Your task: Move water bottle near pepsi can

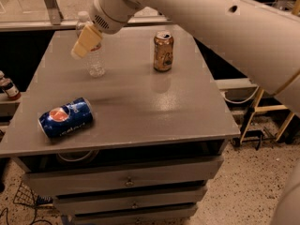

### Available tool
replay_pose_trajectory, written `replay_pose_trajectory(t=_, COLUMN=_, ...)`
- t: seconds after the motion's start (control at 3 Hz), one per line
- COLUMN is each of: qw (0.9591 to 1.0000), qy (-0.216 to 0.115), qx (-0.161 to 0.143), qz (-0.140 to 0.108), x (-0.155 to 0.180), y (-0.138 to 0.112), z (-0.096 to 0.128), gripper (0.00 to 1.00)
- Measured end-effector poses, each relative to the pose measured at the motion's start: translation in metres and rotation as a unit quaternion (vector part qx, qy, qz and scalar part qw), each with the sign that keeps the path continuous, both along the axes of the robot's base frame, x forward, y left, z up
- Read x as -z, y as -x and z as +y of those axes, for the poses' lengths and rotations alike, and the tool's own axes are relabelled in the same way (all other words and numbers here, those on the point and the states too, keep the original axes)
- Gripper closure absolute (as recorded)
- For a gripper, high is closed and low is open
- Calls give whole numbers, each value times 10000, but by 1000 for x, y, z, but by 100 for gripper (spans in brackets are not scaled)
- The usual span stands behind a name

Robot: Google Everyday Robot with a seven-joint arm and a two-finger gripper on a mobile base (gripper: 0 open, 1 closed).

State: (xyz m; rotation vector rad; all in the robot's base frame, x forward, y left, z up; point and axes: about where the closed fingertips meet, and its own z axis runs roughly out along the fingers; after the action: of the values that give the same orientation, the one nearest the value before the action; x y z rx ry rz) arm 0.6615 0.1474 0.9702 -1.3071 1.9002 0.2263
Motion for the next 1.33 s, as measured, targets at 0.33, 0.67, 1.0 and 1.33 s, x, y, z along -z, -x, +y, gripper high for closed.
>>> replay_pose_trajectory(t=0.33, qw=9993, qy=-377, qx=20, qz=74, x=4, y=-23, z=12, gripper=0)
replay_pose_trajectory(t=0.67, qw=9983, qy=-564, qx=-54, qz=143, x=6, y=-32, z=23, gripper=0)
replay_pose_trajectory(t=1.0, qw=9973, qy=-677, qx=-171, qz=206, x=8, y=-34, z=35, gripper=18)
replay_pose_trajectory(t=1.33, qw=9964, qy=-751, qx=-320, qz=210, x=4, y=-30, z=42, gripper=41)
